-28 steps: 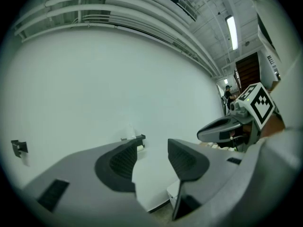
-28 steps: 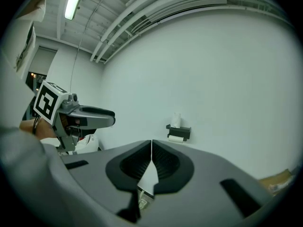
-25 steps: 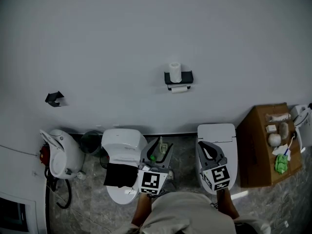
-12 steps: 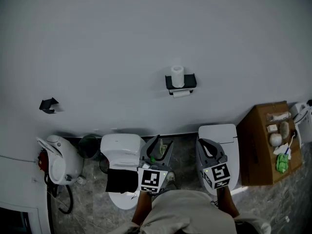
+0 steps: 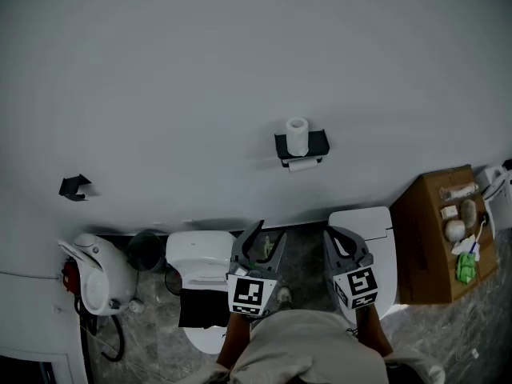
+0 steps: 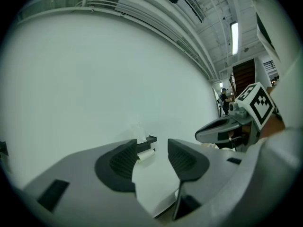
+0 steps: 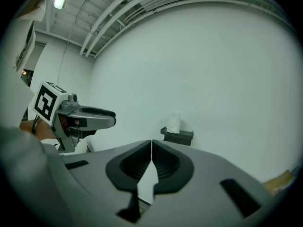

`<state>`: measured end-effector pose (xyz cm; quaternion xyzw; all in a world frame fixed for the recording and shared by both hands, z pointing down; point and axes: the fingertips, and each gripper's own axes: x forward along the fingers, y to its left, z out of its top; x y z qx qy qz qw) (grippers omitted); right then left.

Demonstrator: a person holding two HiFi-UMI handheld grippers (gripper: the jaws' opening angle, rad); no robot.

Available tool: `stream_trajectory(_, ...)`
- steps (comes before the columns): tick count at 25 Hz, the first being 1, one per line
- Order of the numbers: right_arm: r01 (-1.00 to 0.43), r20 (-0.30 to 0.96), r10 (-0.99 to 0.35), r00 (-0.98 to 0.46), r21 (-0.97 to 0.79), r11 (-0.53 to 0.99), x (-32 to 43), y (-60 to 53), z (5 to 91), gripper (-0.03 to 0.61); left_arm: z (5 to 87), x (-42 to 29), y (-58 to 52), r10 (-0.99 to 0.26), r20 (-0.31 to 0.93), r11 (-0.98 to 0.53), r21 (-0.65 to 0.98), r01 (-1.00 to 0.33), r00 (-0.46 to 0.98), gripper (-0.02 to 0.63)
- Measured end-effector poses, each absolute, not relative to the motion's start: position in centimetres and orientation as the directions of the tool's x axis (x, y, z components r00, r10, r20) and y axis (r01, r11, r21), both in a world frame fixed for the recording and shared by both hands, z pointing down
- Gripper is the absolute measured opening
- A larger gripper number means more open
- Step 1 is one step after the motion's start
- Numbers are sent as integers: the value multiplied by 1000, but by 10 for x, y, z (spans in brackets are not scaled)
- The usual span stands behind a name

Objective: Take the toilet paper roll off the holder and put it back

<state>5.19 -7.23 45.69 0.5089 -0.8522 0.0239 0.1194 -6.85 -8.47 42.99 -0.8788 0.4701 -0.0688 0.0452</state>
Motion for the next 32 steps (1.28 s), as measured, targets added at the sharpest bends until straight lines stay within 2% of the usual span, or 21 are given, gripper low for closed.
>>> stream_trajectory(20, -920, 273, -901, -337, 106, 376, 31, -127, 467, 0, 444, -86, -157, -759, 78, -651, -95, -753, 646, 212)
stream_trajectory(32, -924, 274, -907, -320, 123, 363, 30, -151, 466, 0, 443, -87, -183, -748, 62, -663, -94, -743, 660, 212)
